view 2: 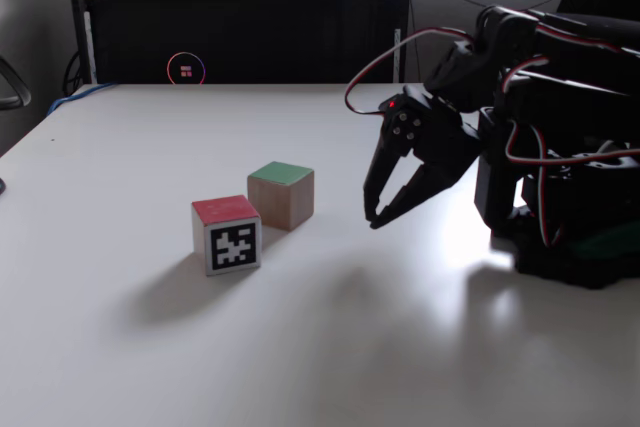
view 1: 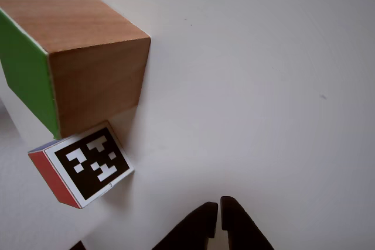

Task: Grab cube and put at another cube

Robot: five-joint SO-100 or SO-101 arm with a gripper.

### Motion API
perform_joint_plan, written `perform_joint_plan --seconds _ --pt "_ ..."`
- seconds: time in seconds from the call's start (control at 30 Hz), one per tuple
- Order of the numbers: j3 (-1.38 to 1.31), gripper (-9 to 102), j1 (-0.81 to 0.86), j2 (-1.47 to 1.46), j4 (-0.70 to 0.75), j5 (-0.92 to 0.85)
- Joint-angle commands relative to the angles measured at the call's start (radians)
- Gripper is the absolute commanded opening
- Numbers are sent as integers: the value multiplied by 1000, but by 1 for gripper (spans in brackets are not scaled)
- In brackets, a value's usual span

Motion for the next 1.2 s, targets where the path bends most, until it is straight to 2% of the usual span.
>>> perform_joint_plan --seconds 0.0,0.87,1.0,1.17 --pt "-46 0 -23 3 5 -12" --pt "-46 0 -20 3 2 29" --pt "-67 8 -5 5 -11 17" --pt "-175 9 14 5 -21 31"
